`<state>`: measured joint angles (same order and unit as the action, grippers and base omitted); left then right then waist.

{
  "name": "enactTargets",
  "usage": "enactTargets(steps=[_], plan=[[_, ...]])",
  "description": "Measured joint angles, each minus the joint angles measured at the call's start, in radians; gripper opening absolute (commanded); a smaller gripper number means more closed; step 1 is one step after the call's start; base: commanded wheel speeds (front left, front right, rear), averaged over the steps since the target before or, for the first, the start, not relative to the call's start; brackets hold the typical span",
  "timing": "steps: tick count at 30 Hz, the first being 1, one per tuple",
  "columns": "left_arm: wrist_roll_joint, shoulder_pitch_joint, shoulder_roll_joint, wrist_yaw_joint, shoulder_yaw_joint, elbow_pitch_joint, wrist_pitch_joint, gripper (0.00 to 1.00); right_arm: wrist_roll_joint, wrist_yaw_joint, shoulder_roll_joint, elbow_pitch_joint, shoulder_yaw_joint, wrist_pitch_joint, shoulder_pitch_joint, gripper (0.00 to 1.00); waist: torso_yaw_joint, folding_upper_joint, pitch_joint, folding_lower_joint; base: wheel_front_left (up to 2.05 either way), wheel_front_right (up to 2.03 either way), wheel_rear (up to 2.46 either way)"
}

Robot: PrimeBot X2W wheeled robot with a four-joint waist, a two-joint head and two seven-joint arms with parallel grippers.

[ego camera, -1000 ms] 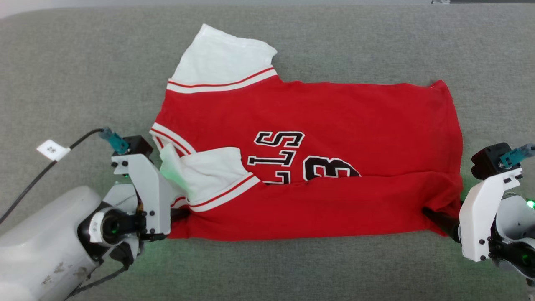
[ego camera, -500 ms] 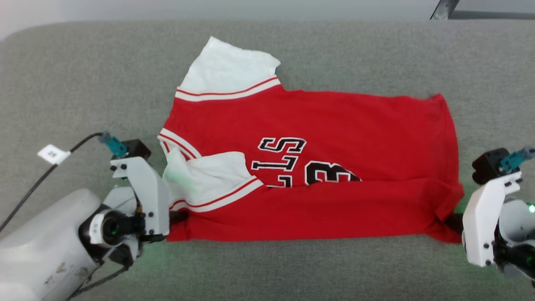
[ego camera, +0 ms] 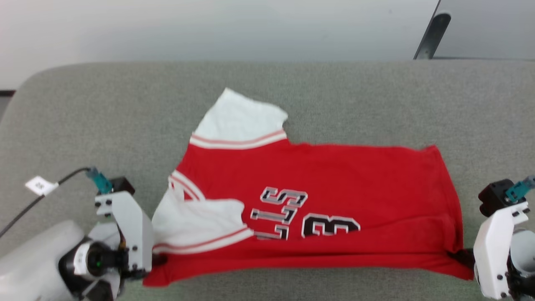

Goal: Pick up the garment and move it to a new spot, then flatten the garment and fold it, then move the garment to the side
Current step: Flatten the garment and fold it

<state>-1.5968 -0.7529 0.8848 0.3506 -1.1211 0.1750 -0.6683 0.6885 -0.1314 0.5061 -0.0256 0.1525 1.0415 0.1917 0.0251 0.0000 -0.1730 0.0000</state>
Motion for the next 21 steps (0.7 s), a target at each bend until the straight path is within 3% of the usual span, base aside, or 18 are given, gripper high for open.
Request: enactTargets(steps=[4, 8, 10, 14, 16, 17, 18, 19, 20, 21], plan=[[-0.012, 0.033, 0.041, 0.048, -0.011, -0.079, -0.016, 0.0, 0.003, 0.0, 0.004, -0.043, -0.019, 0.04, -0.042, 0.0, 0.002, 0.0, 0.032, 0.0, 0.0, 0.0, 0.0], [-0.012, 0.065, 0.06, 0.067, -0.025, -0.133, -0.007, 0.0, -0.006, 0.0, 0.0, -0.067, -0.038, 0.054, -0.08, 0.0, 0.005, 0.0, 0.051, 0.0, 0.0, 0.0, 0.0], [-0.008, 0.08, 0.057, 0.069, -0.031, -0.14, 0.002, 0.1, -0.015, 0.0, -0.012, -0.069, -0.041, 0.054, -0.097, 0.0, 0.006, 0.0, 0.052, 0.0, 0.0, 0.0, 0.0], [-0.01, 0.095, 0.037, 0.072, -0.036, -0.124, 0.009, 0.41, -0.032, 0.0, -0.03, -0.066, -0.034, 0.05, -0.11, 0.0, 0.0, 0.0, 0.051, 0.0, 0.0, 0.0, 0.0], [-0.011, 0.099, 0.027, 0.072, -0.038, -0.106, 0.01, 0.53, -0.037, 0.0, -0.036, -0.063, -0.023, 0.045, -0.112, 0.28, -0.006, 0.0, 0.049, 0.0, 0.0, 0.0, 0.0], [-0.011, 0.099, 0.024, 0.072, -0.038, -0.095, 0.01, 0.75, -0.039, 0.0, -0.039, -0.059, -0.018, 0.043, -0.112, 0.4, -0.009, 0.0, 0.047, 0.0, 0.0, 0.0, 0.0], [-0.011, 0.099, 0.02, 0.071, -0.037, -0.088, 0.011, 0.86, -0.04, 0.0, -0.041, -0.057, -0.014, 0.04, -0.112, 0.56, -0.011, 0.0, 0.046, 0.0, 0.0, 0.0, 0.0], [-0.012, 0.099, 0.015, 0.071, -0.036, -0.077, 0.01, 0.85, -0.041, 0.0, -0.042, -0.054, -0.011, 0.033, -0.111, 0.99, -0.015, 0.0001, 0.045, 0.0, 0.0, 0.0, 0.0], [-0.012, 0.098, 0.011, 0.07, -0.037, -0.071, 0.009, 0.85, -0.044, 0.0, -0.044, -0.05, -0.009, 0.027, -0.109, 1.0, -0.018, 0.0, 0.044, 0.0, 0.0, 0.0, 0.0], [-0.012, 0.098, 0.008, 0.065, -0.037, -0.067, 0.009, 0.94, -0.047, 0.0, -0.045, -0.047, -0.006, 0.023, -0.107, 1.0, -0.021, 0.0, 0.043, 0.0, 0.0, 0.0, 0.0]])
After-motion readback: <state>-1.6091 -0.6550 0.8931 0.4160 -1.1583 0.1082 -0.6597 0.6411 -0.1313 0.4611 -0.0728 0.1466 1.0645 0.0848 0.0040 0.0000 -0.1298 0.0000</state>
